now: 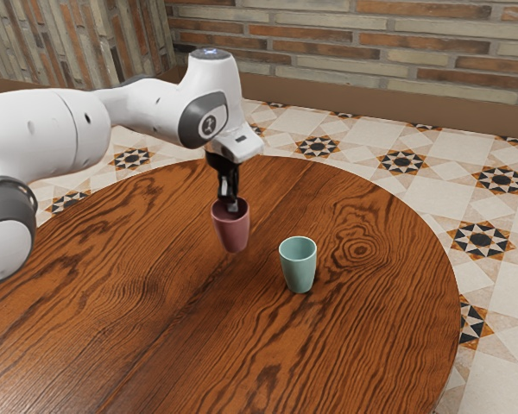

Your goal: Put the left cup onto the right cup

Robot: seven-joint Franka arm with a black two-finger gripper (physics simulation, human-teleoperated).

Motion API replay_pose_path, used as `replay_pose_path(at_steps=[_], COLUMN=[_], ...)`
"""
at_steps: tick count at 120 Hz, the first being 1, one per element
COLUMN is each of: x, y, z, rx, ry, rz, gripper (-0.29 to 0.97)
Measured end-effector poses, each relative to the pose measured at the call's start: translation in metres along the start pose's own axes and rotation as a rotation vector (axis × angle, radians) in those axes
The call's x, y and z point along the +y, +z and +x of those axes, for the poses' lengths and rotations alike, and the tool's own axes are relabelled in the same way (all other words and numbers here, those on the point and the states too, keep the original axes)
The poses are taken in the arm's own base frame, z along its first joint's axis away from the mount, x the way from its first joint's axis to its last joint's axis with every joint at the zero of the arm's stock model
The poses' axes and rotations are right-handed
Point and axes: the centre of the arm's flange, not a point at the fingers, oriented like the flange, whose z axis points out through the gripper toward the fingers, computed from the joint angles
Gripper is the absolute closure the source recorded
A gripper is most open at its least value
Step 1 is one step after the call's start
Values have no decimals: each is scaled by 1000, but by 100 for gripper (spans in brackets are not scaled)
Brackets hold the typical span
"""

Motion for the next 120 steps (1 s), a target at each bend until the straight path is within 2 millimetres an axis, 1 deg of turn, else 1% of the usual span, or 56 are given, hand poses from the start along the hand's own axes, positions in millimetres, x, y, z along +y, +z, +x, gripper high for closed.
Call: replay_pose_path(at_steps=[24,44,69,94,120], x=[-5,-10,-11,-3,5], y=[-19,-23,-34,-39,-40], z=[13,24,46,66,77], rx=[5,8,23,44,74], ry=[15,24,48,68,72], rz=[24,41,66,65,45], gripper=[79,79,79,79,79])
